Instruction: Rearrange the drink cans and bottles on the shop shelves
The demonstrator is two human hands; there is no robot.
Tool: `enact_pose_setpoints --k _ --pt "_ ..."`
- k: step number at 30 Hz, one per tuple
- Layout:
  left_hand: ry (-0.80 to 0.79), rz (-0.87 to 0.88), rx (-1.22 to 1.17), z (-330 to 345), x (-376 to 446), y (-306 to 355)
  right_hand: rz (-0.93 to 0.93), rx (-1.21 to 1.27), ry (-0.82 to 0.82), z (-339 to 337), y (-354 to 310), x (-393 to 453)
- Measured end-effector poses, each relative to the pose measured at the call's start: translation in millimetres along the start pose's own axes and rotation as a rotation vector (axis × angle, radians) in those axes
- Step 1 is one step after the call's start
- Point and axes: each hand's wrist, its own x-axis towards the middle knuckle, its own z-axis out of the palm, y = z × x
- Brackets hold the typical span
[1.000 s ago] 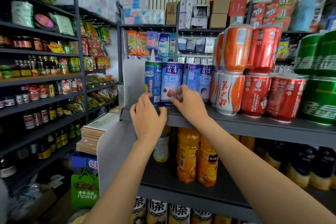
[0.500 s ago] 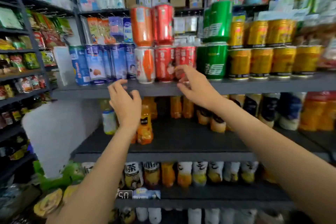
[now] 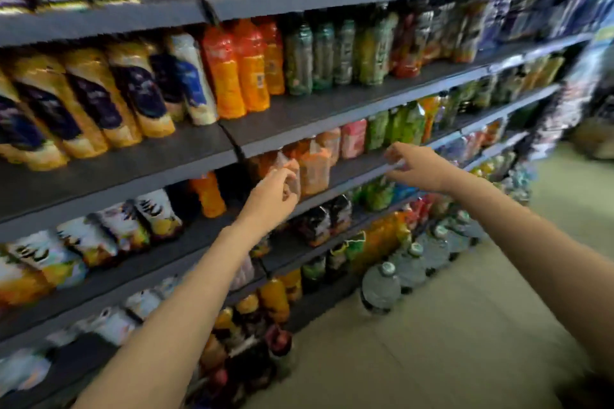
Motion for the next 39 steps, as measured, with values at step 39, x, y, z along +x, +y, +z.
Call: enact_pose_setpoints --k 39 --pt "0.157 -0.354 0.579 401.0 511.0 233.1 0.074 0.689 0.199 -16.7 528.8 439.3"
